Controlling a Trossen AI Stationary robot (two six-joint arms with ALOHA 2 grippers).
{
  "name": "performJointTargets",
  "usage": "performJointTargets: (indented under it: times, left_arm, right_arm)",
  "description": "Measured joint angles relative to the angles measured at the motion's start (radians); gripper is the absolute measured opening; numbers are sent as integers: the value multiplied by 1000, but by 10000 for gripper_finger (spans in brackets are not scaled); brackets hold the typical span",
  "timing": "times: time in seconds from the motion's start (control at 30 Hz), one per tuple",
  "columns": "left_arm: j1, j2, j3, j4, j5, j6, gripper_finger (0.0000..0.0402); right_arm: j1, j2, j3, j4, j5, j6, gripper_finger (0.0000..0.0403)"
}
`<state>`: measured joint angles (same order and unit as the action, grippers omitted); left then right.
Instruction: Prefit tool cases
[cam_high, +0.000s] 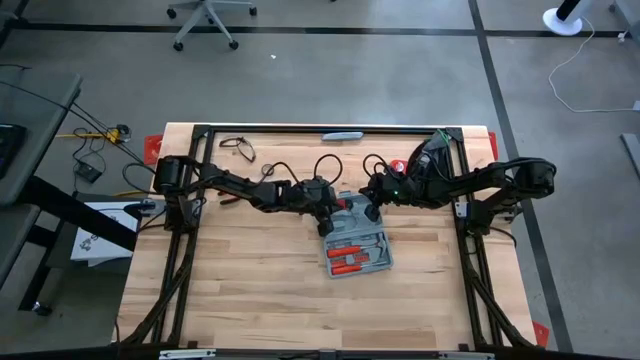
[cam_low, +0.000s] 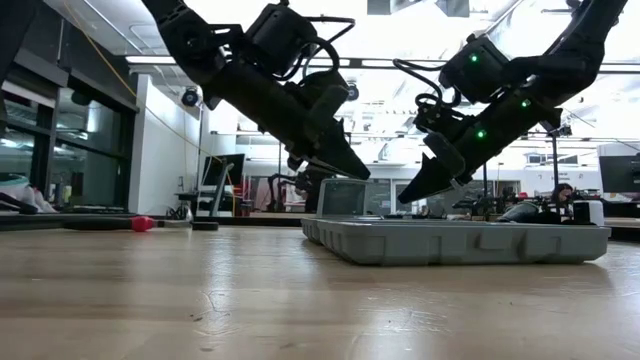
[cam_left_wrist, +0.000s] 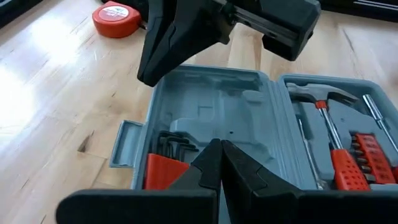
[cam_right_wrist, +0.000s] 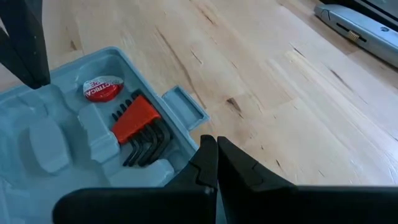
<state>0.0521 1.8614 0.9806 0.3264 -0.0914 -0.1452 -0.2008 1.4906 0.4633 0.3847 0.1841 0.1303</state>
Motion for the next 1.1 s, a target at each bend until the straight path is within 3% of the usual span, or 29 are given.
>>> performJointTargets:
  times: [1.1]
  left_arm:
    - [-1, -1, 1, -25, -2, 18, 1]
  right_arm:
    - [0, 0, 0, 0, 0, 0, 0]
